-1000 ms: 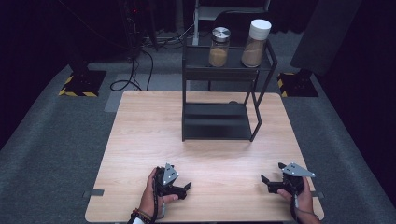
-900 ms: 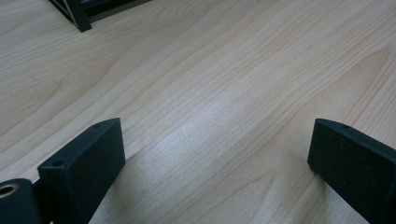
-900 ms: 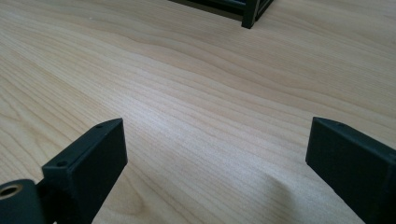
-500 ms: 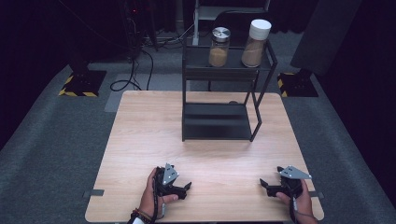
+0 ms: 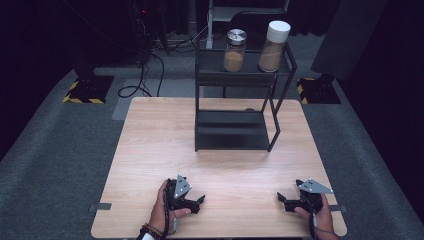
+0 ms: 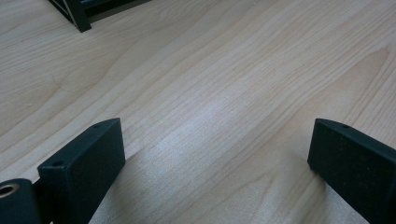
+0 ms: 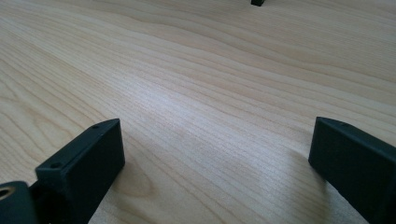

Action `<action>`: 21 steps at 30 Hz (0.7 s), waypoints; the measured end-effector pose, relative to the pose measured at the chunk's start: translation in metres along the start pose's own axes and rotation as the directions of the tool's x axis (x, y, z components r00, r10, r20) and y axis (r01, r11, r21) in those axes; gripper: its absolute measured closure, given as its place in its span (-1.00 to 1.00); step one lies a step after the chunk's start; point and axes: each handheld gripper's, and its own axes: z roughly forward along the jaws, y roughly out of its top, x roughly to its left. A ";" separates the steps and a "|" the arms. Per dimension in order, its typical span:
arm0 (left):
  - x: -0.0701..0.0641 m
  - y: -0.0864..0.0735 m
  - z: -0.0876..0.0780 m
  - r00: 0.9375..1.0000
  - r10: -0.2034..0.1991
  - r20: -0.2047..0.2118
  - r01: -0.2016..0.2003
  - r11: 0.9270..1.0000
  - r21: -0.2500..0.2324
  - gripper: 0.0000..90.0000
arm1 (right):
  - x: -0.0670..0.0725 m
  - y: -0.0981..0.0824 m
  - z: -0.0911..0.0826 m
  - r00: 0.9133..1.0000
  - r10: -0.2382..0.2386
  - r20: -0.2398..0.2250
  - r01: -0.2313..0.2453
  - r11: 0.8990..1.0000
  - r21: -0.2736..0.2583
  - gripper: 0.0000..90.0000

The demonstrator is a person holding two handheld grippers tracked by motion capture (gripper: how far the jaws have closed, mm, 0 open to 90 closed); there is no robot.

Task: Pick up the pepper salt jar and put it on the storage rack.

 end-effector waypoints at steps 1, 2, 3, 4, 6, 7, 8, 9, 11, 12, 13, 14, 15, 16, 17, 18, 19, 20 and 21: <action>0.000 0.000 0.000 1.000 0.000 0.000 0.000 1.000 0.000 -0.91 | 0.000 -0.001 0.000 1.000 0.000 0.000 0.000 1.000 -0.005 -0.94; 0.000 0.000 0.000 1.000 0.000 0.000 0.000 1.000 0.000 -0.92 | 0.000 -0.002 0.000 1.000 -0.001 -0.001 0.001 1.000 -0.008 -0.94; 0.000 0.000 0.000 1.000 0.000 0.000 0.000 1.000 0.000 -0.91 | 0.000 -0.002 0.000 1.000 0.000 -0.001 0.000 1.000 -0.008 -0.94; 0.000 0.000 0.000 1.000 0.000 0.000 0.000 1.000 0.000 -0.91 | 0.000 -0.002 0.000 1.000 0.000 0.000 0.000 1.000 -0.008 -0.94; 0.000 0.000 0.000 1.000 0.000 0.000 0.000 1.000 0.000 -0.92 | 0.000 -0.002 0.000 1.000 0.000 0.001 0.000 1.000 -0.008 -0.94; 0.000 0.000 0.000 1.000 0.000 0.000 0.000 1.000 0.000 -0.92 | 0.000 -0.002 0.000 1.000 0.001 0.001 -0.001 1.000 -0.008 -0.94; 0.000 0.000 0.000 1.000 0.000 0.000 0.000 1.000 0.000 -0.92 | 0.000 -0.002 0.000 1.000 0.001 0.001 -0.001 1.000 -0.009 -0.94; 0.000 0.000 0.000 1.000 0.000 0.000 0.000 1.000 0.000 -0.91 | 0.000 -0.002 0.000 1.000 0.000 0.001 0.000 1.000 -0.009 -0.94; 0.000 0.000 0.000 1.000 0.000 0.000 0.000 1.000 0.000 -0.91 | 0.000 -0.002 0.000 1.000 0.000 0.001 0.000 1.000 -0.009 -0.94; 0.000 0.000 0.000 1.000 0.000 0.000 0.000 1.000 0.000 -0.92 | 0.000 -0.002 0.000 1.000 0.000 0.001 0.000 1.000 -0.009 -0.94; 0.000 0.000 0.000 1.000 0.000 0.000 0.000 1.000 0.000 -0.92 | 0.000 -0.002 0.000 1.000 0.000 0.001 0.000 1.000 -0.009 -0.94; 0.000 0.000 0.000 1.000 0.000 0.000 0.000 1.000 0.000 -0.91 | 0.000 -0.002 0.000 1.000 0.000 0.001 0.000 1.000 -0.009 -0.94; 0.000 0.000 0.000 1.000 0.000 0.000 0.000 1.000 0.000 -0.92 | 0.000 -0.003 0.000 1.000 0.000 0.002 0.000 1.000 -0.009 -0.94; 0.000 0.000 0.000 1.000 -0.001 0.000 0.001 1.000 0.000 -0.92 | 0.000 -0.002 0.000 1.000 0.000 0.002 0.000 1.000 -0.009 -0.94; 0.000 0.000 0.000 1.000 0.000 0.000 0.000 1.000 0.000 -0.91 | 0.000 -0.002 0.000 1.000 0.000 0.002 0.000 1.000 -0.009 -0.94; 0.000 0.000 0.000 1.000 0.000 0.000 0.000 1.000 0.000 -0.91 | 0.000 -0.002 0.000 1.000 0.000 0.002 0.000 1.000 -0.009 -0.94; 0.000 0.000 0.000 1.000 0.000 0.000 0.000 1.000 0.000 -0.91 | 0.000 -0.002 0.000 1.000 0.000 0.002 0.000 1.000 -0.009 -0.94; 0.000 0.000 0.000 1.000 0.000 0.000 0.000 1.000 0.000 -0.91 | 0.000 -0.002 0.000 1.000 0.000 0.002 0.000 1.000 -0.009 -0.94; 0.000 0.000 0.000 1.000 0.000 0.000 0.000 1.000 0.000 -0.91 | 0.000 -0.002 0.000 1.000 0.000 0.002 0.000 1.000 -0.009 -0.94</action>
